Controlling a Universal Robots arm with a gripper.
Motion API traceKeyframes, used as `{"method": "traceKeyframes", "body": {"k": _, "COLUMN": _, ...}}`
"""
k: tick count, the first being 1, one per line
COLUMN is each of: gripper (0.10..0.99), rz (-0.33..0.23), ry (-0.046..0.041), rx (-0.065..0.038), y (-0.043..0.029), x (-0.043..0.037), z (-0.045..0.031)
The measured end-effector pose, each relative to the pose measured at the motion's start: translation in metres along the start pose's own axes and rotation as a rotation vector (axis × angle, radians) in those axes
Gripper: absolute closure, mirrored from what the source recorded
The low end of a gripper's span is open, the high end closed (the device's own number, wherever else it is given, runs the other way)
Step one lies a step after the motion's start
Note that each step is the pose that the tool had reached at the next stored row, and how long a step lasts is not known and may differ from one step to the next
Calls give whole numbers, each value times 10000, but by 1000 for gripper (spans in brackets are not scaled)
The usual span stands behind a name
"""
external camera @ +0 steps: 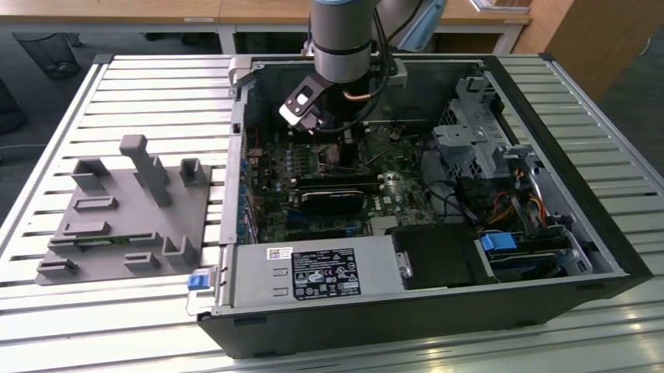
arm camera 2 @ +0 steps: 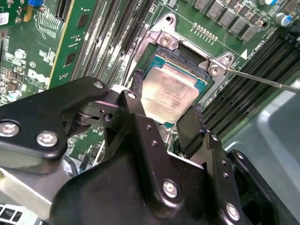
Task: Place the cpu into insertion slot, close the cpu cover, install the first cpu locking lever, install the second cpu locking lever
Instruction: 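Place the cpu into insertion slot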
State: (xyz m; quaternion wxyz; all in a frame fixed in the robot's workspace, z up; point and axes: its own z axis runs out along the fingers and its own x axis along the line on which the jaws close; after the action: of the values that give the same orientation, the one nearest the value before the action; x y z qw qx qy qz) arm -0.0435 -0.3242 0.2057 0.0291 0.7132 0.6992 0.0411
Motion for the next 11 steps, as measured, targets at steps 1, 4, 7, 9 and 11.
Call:
{"method": "traceKeyframes", "body": {"k": 1, "gripper": 541, "rz": 1, "ry": 3, "rx": 0, "y": -2, "x": 0, "z": 13}}
{"method": "traceKeyframes", "body": {"k": 4, "gripper": 541, "rz": 4, "ry": 15, "rx": 2, "y": -4, "x": -1, "z": 45}}
{"method": "traceKeyframes", "body": {"k": 7, "gripper": 541, "rz": 3, "ry": 17, "rx": 3, "y": -6, "x": -1, "z": 72}}
{"method": "traceKeyframes", "body": {"k": 9, "gripper": 541, "rz": 5, "ry": 17, "rx": 3, "y": -7, "x": -1, "z": 81}}
{"method": "traceKeyframes", "body": {"k": 11, "gripper": 541, "rz": 6, "ry": 17, "rx": 3, "y": -7, "x": -1, "z": 90}}
